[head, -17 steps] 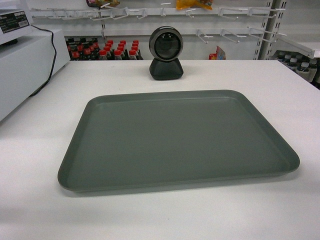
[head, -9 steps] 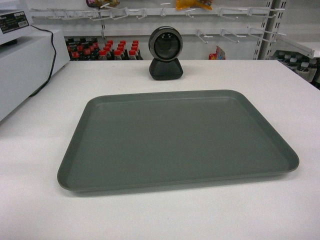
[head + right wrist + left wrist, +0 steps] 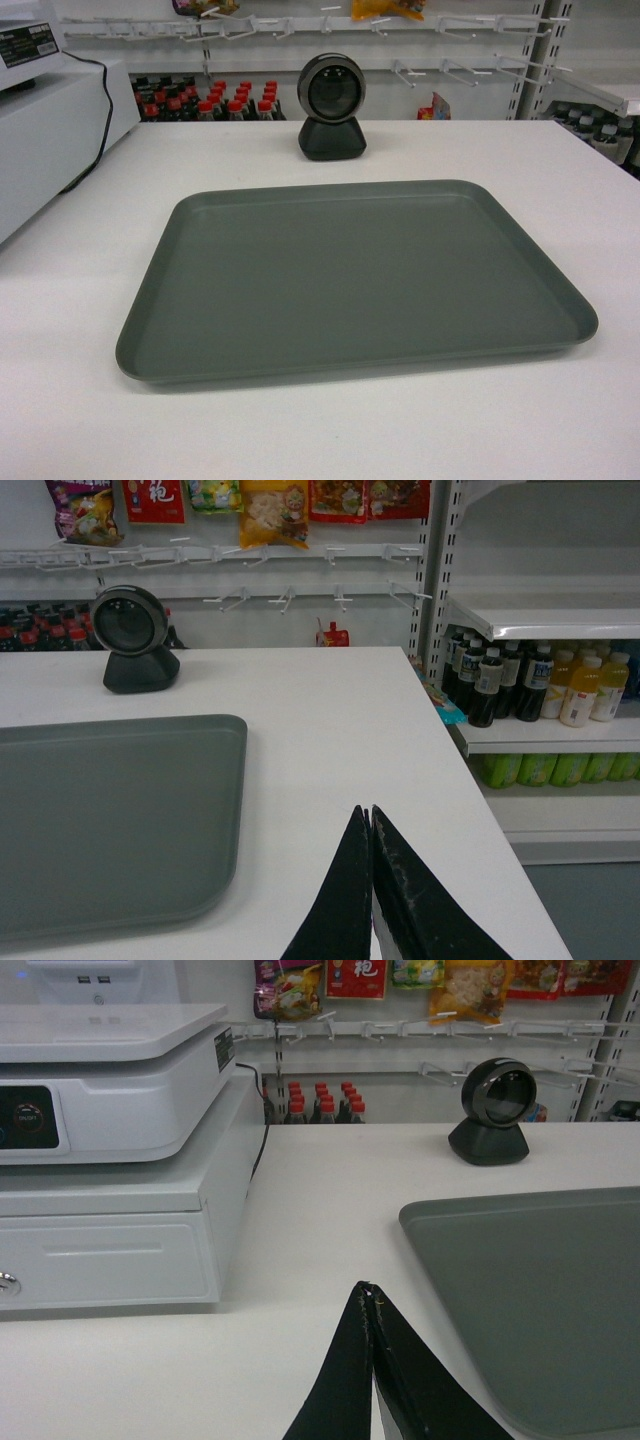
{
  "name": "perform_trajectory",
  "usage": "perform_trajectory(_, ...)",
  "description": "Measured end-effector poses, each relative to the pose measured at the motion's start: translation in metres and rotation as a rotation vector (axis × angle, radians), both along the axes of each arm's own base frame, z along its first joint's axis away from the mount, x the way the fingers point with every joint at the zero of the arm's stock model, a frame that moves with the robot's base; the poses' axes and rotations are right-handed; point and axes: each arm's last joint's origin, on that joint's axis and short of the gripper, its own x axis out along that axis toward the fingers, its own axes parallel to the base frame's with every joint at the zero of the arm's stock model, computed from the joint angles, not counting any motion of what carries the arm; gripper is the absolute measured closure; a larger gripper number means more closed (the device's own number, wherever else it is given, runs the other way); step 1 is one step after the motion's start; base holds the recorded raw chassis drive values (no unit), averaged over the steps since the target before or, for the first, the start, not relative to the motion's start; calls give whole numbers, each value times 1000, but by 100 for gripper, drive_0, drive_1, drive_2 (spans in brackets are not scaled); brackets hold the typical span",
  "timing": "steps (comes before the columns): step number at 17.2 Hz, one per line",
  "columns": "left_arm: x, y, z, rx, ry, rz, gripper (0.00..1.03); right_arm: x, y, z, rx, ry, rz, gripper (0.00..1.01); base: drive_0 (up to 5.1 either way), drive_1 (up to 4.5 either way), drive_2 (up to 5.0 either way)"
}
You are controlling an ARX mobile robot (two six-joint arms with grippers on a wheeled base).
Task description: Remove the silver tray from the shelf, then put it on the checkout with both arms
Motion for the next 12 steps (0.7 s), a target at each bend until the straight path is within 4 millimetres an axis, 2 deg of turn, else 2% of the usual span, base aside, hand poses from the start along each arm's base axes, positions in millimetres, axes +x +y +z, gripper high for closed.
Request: perform_trajectory(12, -15, 0, 0, 0, 1, 0, 101, -21, 0, 3, 0, -2, 0, 99, 0, 0, 0)
